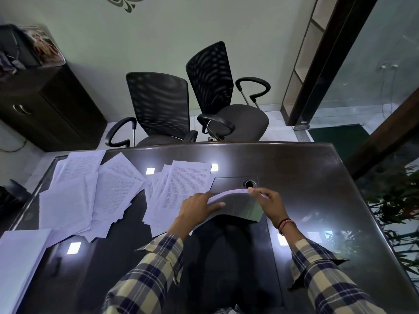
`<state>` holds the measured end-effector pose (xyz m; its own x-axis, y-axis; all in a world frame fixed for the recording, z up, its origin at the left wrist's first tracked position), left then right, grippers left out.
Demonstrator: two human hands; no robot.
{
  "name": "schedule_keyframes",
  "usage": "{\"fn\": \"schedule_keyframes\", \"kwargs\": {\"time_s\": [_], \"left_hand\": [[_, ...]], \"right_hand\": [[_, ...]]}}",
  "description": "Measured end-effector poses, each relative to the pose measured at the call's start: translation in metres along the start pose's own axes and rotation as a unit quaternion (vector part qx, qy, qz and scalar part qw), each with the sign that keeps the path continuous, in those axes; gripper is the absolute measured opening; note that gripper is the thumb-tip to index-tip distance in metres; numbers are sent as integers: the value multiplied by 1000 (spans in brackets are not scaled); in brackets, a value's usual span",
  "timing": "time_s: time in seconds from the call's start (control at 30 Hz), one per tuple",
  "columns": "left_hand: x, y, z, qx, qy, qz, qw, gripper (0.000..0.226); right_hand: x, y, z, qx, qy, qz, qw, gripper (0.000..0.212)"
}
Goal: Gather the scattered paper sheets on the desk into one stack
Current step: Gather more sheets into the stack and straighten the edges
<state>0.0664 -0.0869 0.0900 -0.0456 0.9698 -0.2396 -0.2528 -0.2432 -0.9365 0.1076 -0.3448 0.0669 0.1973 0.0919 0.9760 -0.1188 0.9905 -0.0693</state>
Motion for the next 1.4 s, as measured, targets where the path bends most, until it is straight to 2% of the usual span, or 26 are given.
{"fn": "schedule_keyframes", "kwargs": {"time_s": [0.1,0.2,0.3,0.37,0.4,0.43,0.47,0.53,0.6,0.67,0.73,0.9,1.07,1.27,1.3,1.37,1.4], "left_hand": [[-17,5,-11,0,56,-35,998,34],[-20,8,-19,-16,32,3,999,24],[-2,6,-22,-25,-53,173,983,22],[11,7,-17,-22,-109,322,940,29],[16,5,-11,-22,-133,385,913,34],[19,5,-5,-23,-150,436,887,35],[23,4,2,-30,-161,480,862,33],[23,0,17,-37,-159,538,827,29],[24,-5,35,-45,-147,584,797,31],[31,-10,56,-63,-140,626,765,36],[42,-16,76,-85,-141,640,751,43],[95,-20,121,-180,-187,591,764,56],[167,-23,176,-313,-234,564,727,32],[280,-20,272,-368,-269,563,689,34],[310,-22,298,-376,-271,554,691,37],[328,-27,319,-366,-262,535,715,43],[349,-31,342,-354,-264,530,724,38]], "right_hand": [[-1,0,-1,43,-19,54,997,17],[-3,-4,-5,22,-29,60,998,37],[-9,-17,-7,-48,44,-12,998,84],[-12,-21,-6,-76,121,-18,990,111],[-12,-20,-6,-77,152,-31,985,116],[-12,-18,-4,-64,169,-57,982,111],[-7,-10,-1,-26,174,-96,980,97],[3,7,2,94,144,-145,974,53],[6,25,-1,155,104,-151,971,33],[7,47,-7,175,89,-156,968,31],[18,71,-7,196,72,-128,969,34],[38,140,9,264,29,-88,960,34],[59,235,52,318,12,-72,945,28],[57,372,116,364,2,-44,930,29],[52,410,130,370,0,-48,928,30],[48,436,140,365,10,-61,929,31],[43,463,152,365,16,-69,929,31]]}}
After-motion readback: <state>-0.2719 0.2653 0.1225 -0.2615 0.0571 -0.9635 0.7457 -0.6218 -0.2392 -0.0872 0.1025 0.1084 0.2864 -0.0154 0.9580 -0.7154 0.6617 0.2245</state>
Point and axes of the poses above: each hand's wrist, its own z-axis away from the middle knuckle, its own y-axis out of the palm, x = y × z, the point moved 3 cm from there along -z, towards the middle knuckle, and after that the axes turned 4 degrees about -z, right-handed, at the moved point
